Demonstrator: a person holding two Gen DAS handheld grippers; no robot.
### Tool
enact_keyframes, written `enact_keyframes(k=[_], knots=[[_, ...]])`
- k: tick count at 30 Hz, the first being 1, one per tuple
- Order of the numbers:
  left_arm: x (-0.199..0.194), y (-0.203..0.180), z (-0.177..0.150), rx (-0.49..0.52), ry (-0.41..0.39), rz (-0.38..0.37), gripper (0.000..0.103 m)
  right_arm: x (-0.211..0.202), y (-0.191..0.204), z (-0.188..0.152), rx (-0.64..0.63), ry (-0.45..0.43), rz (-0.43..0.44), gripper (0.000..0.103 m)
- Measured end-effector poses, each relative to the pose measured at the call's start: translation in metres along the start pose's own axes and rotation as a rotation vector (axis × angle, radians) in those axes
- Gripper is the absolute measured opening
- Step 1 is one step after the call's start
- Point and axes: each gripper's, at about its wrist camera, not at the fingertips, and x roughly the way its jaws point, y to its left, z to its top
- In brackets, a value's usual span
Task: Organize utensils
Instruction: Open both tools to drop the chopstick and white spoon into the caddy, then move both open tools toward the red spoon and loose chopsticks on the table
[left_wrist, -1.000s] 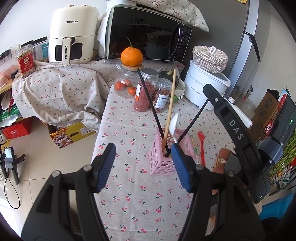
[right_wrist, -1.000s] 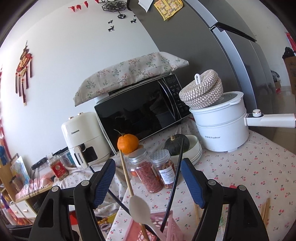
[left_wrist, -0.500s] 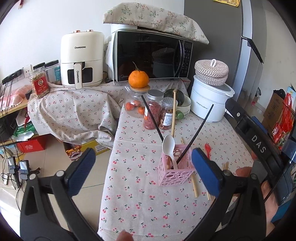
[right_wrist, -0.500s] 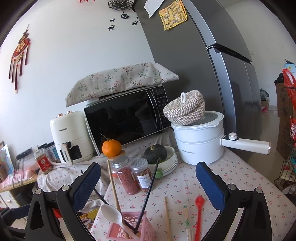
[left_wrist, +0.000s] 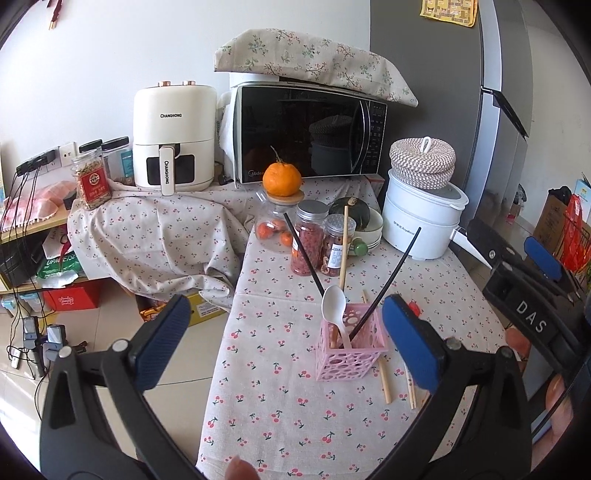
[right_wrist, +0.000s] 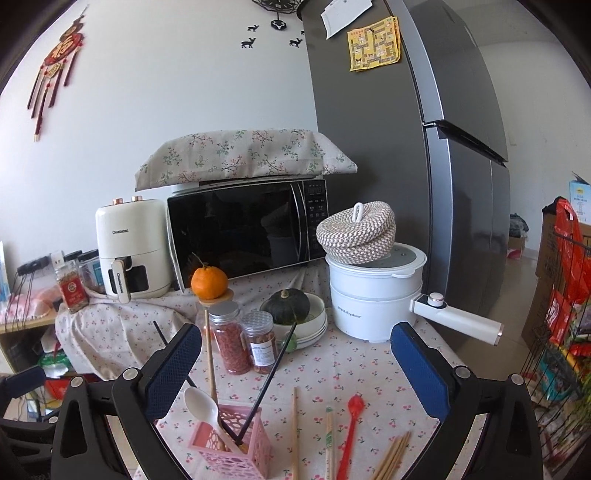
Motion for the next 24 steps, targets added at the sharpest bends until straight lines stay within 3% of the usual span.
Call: enact_keyframes(k=[24], knots=[[-0.008, -0.016, 0.000, 0.009, -0.039, 0.004, 0.103, -0.028, -0.027, -0.006, -0.070, 0.019, -0.097, 0.103]])
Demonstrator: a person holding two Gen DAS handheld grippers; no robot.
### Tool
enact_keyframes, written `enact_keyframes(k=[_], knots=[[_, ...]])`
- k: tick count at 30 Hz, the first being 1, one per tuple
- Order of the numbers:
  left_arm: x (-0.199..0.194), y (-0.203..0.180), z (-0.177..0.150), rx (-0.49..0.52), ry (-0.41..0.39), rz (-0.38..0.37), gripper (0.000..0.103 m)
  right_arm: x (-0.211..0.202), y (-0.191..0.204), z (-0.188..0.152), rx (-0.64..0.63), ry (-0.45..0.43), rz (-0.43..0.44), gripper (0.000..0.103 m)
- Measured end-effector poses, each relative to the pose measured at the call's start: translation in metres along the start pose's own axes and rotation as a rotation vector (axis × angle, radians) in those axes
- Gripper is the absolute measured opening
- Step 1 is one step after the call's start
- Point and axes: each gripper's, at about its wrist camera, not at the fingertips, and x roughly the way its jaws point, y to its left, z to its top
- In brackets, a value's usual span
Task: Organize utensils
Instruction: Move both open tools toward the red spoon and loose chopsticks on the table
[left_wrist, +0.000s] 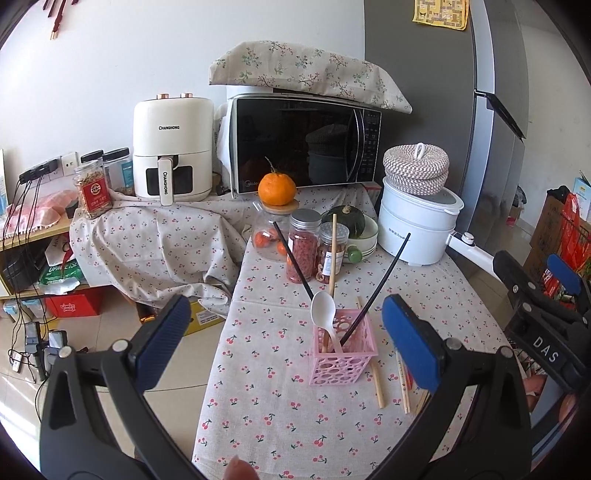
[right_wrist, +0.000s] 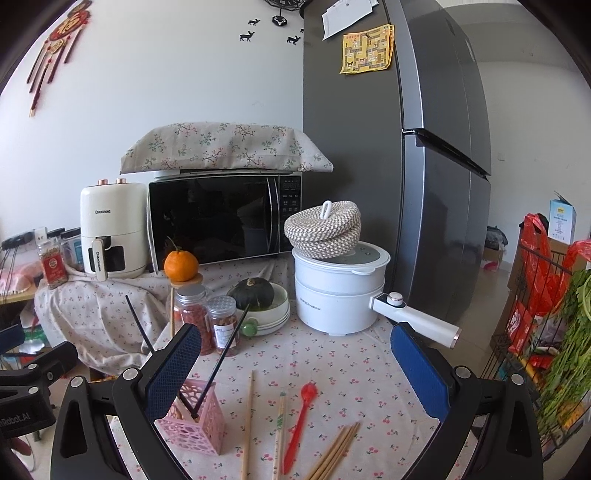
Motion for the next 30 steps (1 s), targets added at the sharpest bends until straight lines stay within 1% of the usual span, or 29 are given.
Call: enact_keyframes(k=[11, 18, 26, 30], knots=[[0.001, -0.028, 0.000, 0.027, -0.003, -0.033, 0.103, -0.007, -0.020, 0.008, 0.007, -0.013, -0.029, 0.103], [0.006, -0.042, -0.002, 0.041, 0.010, -0.050, 0.103, -0.008, -0.032, 0.009, 0.001, 0.001, -0.046, 0.103], [0.015, -0.066, -0.006, 0.070, 0.048, -0.080, 0.103, 0.003, -0.060, 0.006, 0.010, 0.066, -0.093, 0.103], [0.026, -0.083, -0.011, 0.097, 0.106, -0.121, 0.103, 0.014, -0.075, 0.000, 0.020, 0.124, -0.107, 0.103]])
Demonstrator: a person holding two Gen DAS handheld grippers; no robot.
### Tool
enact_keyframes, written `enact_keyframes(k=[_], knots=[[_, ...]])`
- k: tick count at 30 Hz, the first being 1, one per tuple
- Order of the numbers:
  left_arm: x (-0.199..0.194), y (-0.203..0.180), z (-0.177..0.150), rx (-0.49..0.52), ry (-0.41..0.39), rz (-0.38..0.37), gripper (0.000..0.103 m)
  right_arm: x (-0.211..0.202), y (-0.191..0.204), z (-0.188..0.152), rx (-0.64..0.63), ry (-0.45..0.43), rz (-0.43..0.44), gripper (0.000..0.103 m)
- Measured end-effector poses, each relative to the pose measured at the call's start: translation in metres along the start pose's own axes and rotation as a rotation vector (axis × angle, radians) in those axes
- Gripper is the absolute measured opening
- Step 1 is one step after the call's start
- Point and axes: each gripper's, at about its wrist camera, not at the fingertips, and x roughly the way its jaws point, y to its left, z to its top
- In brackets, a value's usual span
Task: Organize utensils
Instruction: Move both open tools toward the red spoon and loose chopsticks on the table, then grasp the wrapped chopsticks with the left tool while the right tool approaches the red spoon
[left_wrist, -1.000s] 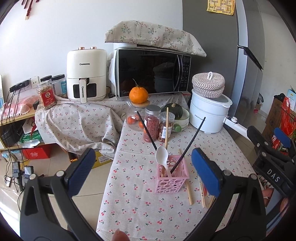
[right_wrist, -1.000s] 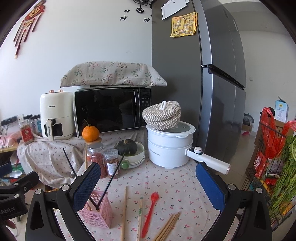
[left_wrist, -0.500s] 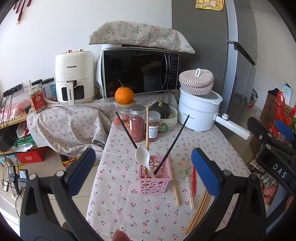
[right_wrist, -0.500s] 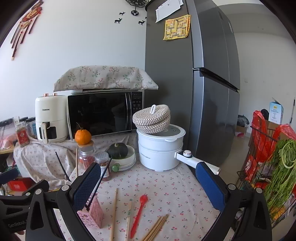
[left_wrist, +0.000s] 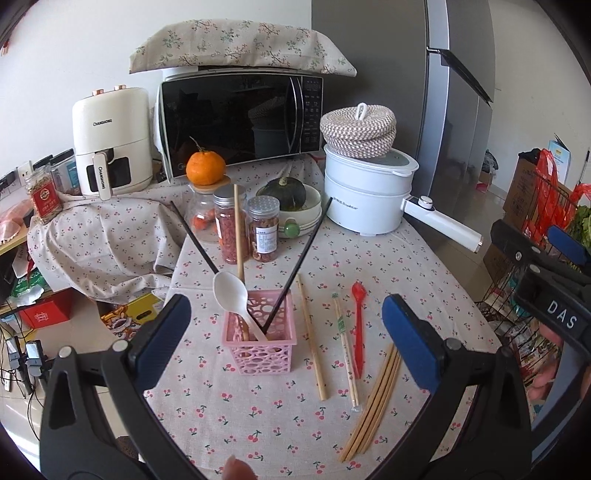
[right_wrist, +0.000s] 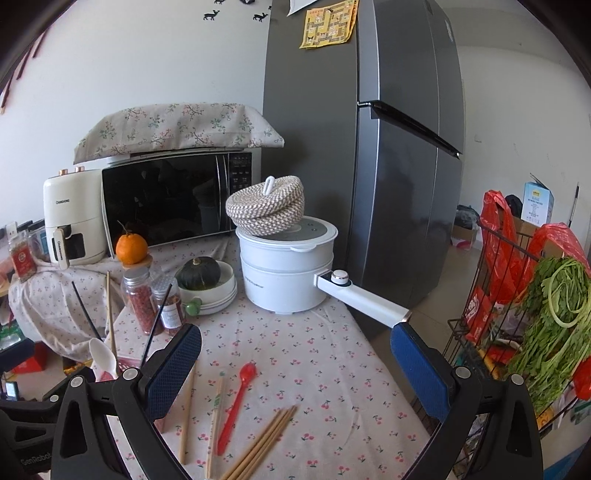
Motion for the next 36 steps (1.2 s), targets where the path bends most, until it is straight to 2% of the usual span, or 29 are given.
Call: enact_keyframes(k=[8, 12, 19, 21, 26, 27, 29, 32, 36], knots=[[0.023, -0.024, -0.007, 0.026, 0.090, -0.066, 0.103, 0.038, -0.031, -0.012, 0.030, 0.168, -0.008, 0.103], [0.043, -0.034, -0.010, 0.043, 0.210, -0.089, 0.103, 0.064, -0.045, -0.021, 0.036, 0.264, -0.019, 0.103], [0.068, -0.059, -0.014, 0.099, 0.323, -0.139, 0.102, 0.112, -0.063, -0.041, 0.034, 0.460, 0.016, 0.103], [0.080, -0.066, -0.014, 0.098, 0.369, -0.164, 0.097, 0.123, -0.071, -0.047, 0.052, 0.501, 0.024, 0.103], [0.116, -0.089, -0.017, 0.119, 0.484, -0.205, 0.057, 0.138, -0.087, -0.054, 0.102, 0.561, 0.050, 0.103], [0.125, -0.092, -0.017, 0.116, 0.503, -0.201, 0.052, 0.140, -0.090, -0.054, 0.104, 0.567, 0.053, 0.103], [0.143, -0.096, -0.016, 0.117, 0.527, -0.166, 0.033, 0.144, -0.095, -0.055, 0.115, 0.584, 0.066, 0.103], [0.169, -0.102, -0.015, 0.126, 0.554, -0.101, 0.021, 0.149, -0.102, -0.057, 0.140, 0.606, 0.080, 0.103], [0.205, -0.103, -0.018, 0.129, 0.601, -0.015, 0.018, 0.156, -0.107, -0.061, 0.158, 0.630, 0.099, 0.103]])
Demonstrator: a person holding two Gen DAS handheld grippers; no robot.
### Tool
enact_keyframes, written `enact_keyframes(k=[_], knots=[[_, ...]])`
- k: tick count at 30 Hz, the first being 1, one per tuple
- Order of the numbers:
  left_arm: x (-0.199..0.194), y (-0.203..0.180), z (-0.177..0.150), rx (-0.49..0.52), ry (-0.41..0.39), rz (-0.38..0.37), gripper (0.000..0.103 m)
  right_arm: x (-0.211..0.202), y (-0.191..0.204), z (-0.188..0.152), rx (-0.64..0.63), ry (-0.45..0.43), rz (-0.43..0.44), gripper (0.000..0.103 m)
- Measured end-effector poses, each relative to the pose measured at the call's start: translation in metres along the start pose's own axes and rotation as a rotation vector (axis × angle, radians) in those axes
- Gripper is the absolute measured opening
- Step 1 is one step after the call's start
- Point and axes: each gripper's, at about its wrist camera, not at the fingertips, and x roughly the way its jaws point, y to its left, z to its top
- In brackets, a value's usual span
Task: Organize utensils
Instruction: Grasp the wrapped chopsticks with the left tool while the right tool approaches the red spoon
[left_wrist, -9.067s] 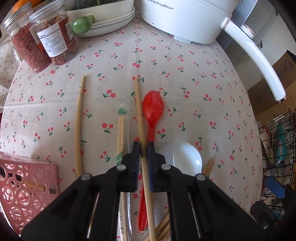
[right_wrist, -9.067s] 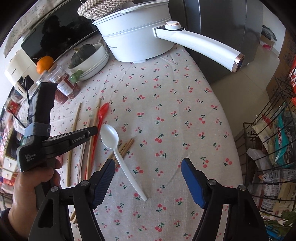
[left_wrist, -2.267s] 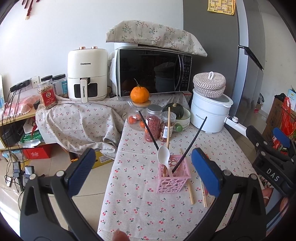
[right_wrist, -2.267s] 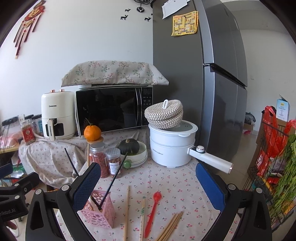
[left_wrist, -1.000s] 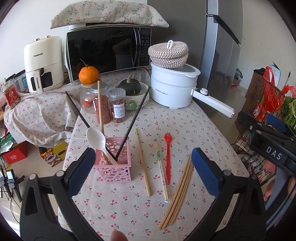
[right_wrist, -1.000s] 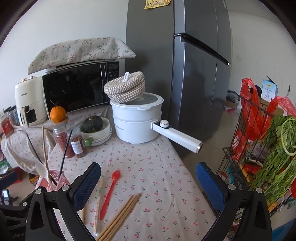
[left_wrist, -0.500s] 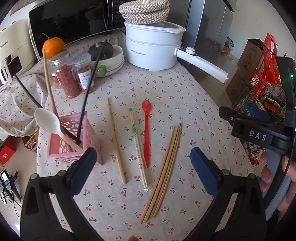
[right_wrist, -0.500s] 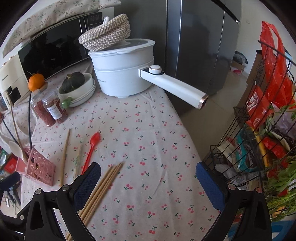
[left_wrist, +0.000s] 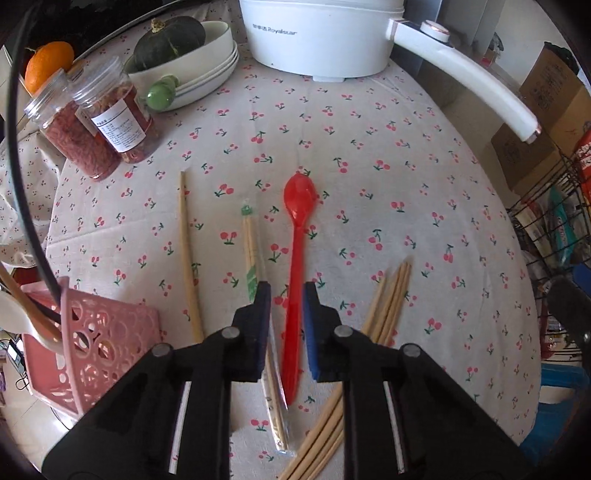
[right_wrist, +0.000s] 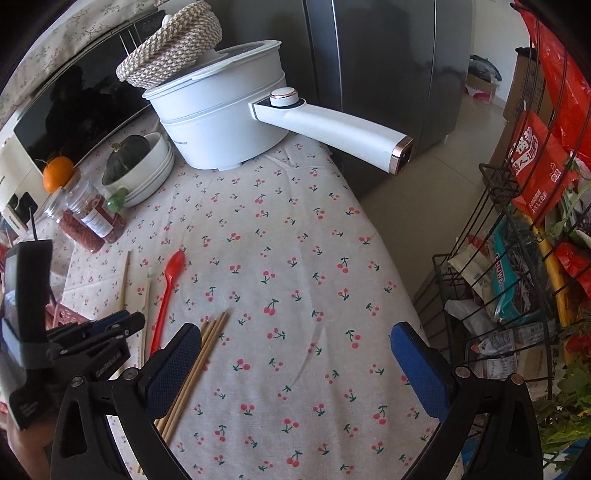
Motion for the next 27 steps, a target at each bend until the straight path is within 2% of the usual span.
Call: enact_keyframes(k=[6, 11, 12, 13, 14, 15, 19, 27], knots=[[0.032, 0.009, 0.012, -0.024, 0.055, 0.102, 0.018, 0.004, 0.001, 0.001, -0.004, 0.018, 0.030, 0.103], [0.038, 0.014, 0.013, -0.045, 0.072, 0.094, 0.018, 0.009, 0.005, 0.001, -0.009, 0.039, 0.054, 0.103], [0.038, 0.014, 0.013, -0.046, 0.075, 0.089, 0.016, 0.010, 0.006, 0.000, -0.011, 0.043, 0.056, 0.103], [0.039, 0.014, 0.013, -0.046, 0.079, 0.079, 0.009, 0.011, 0.007, 0.000, -0.013, 0.047, 0.056, 0.103], [0.041, 0.016, 0.014, -0.048, 0.084, 0.069, 0.006, 0.012, 0.009, 0.000, -0.017, 0.051, 0.055, 0.103], [0.039, 0.016, 0.012, -0.051, 0.085, 0.066, 0.006, 0.013, 0.010, -0.001, -0.022, 0.054, 0.054, 0.103], [0.024, 0.014, 0.008, -0.013, 0.037, 0.044, 0.006, 0.016, 0.015, -0.003, -0.028, 0.071, 0.072, 0.103], [-0.052, 0.022, -0.025, 0.042, -0.114, -0.077, 0.006, 0.041, 0.021, -0.006, 0.050, 0.163, 0.143, 0.100]])
